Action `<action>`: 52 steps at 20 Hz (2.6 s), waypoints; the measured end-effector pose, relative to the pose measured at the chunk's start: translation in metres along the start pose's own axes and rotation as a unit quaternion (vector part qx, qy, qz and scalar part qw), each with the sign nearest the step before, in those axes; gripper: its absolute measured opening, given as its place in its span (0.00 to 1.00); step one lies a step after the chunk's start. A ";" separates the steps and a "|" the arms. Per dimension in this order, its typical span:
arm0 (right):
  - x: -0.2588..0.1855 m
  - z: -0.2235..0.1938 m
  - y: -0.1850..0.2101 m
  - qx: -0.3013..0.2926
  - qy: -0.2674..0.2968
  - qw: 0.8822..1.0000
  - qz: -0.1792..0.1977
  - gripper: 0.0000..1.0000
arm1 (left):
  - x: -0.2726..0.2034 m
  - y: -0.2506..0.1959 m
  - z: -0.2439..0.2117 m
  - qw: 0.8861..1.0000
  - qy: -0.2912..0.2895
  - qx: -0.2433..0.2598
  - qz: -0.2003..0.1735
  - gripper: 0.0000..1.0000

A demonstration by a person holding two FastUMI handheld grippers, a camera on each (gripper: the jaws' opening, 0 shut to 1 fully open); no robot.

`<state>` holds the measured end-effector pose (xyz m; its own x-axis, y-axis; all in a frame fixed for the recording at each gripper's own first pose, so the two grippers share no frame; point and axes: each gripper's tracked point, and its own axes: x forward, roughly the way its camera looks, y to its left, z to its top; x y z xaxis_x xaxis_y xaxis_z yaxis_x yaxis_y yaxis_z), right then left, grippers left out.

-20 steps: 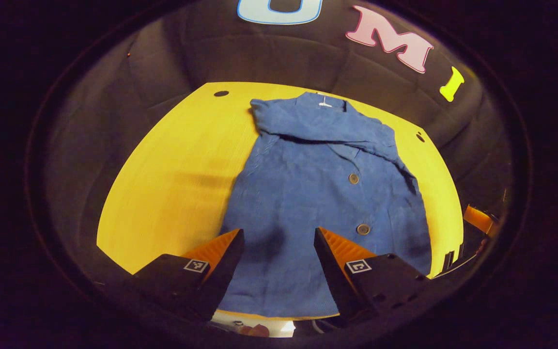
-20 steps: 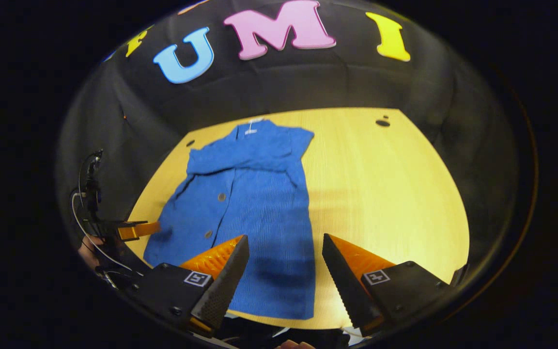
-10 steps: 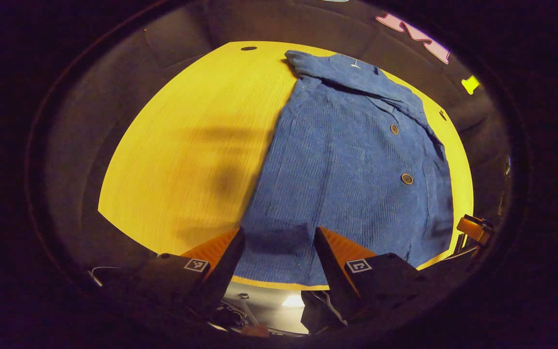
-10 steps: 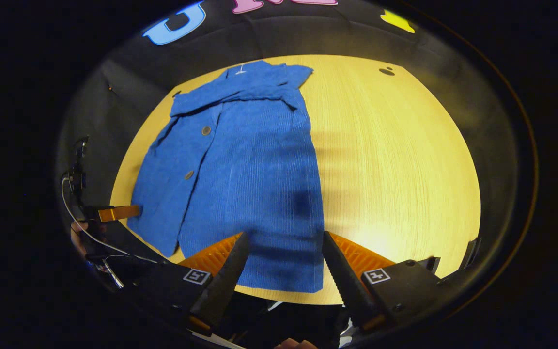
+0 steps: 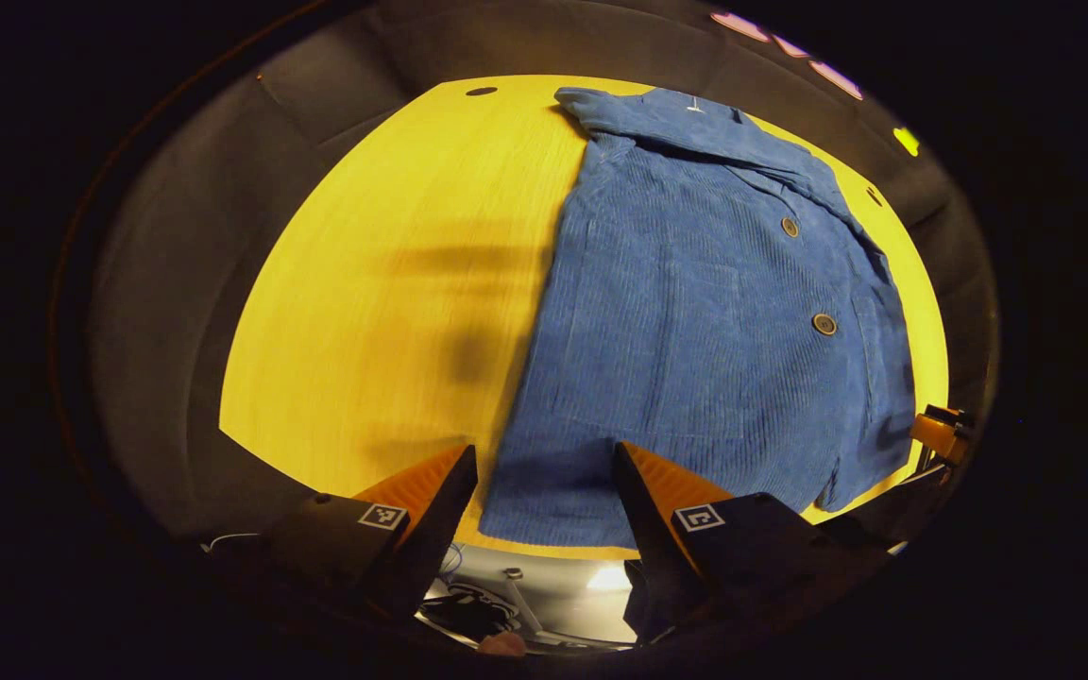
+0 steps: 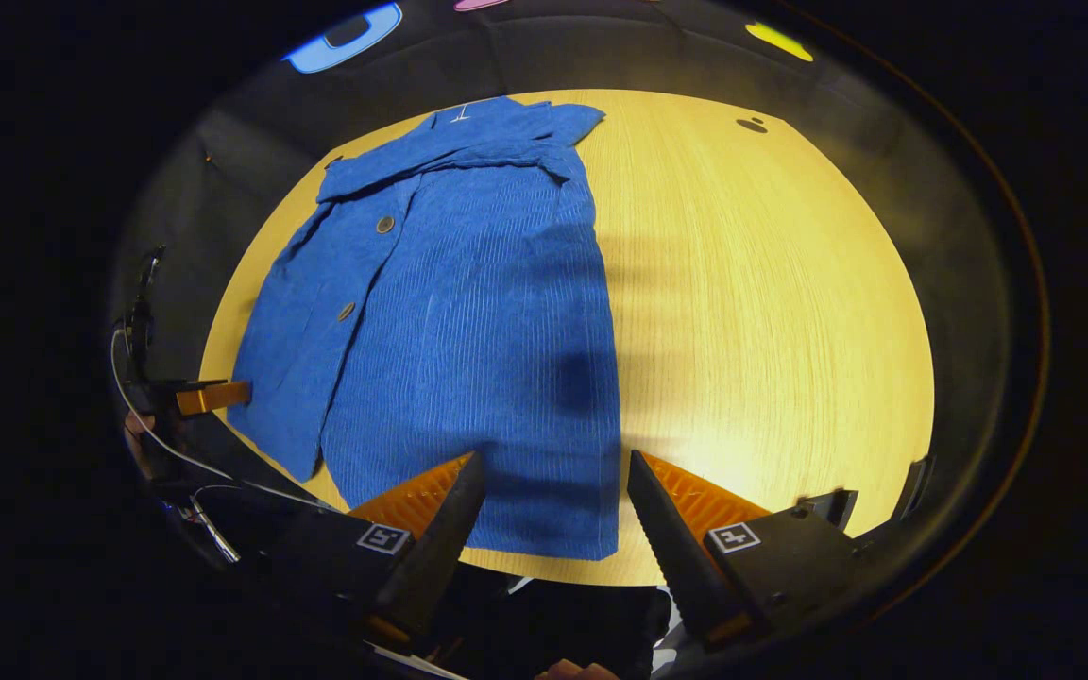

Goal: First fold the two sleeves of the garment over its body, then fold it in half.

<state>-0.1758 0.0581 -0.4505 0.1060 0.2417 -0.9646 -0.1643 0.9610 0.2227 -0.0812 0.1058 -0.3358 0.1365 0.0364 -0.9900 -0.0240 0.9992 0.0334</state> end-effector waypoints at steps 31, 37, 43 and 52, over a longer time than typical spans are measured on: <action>0.021 -0.025 0.001 -0.029 0.075 0.995 -0.052 0.99 | 0.008 0.005 -0.007 0.997 0.052 0.048 -0.016 0.87; 0.023 -0.024 0.002 -0.010 0.090 0.994 -0.061 0.99 | 0.008 -0.014 -0.008 0.997 0.052 0.051 -0.022 0.60; 0.026 -0.018 0.025 0.026 0.089 0.995 -0.027 0.12 | 0.009 -0.032 -0.008 0.998 0.035 0.052 -0.028 0.00; 0.011 -0.009 0.033 0.070 0.066 0.995 0.012 0.02 | -0.011 -0.044 -0.007 0.994 0.020 -0.008 -0.108 0.00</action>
<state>-0.1888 0.0916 -0.4546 -0.0266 0.2534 -0.9670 -0.0269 0.9668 0.2540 -0.0886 0.0614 -0.3269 0.1012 -0.1802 -0.9784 -0.0133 0.9831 -0.1825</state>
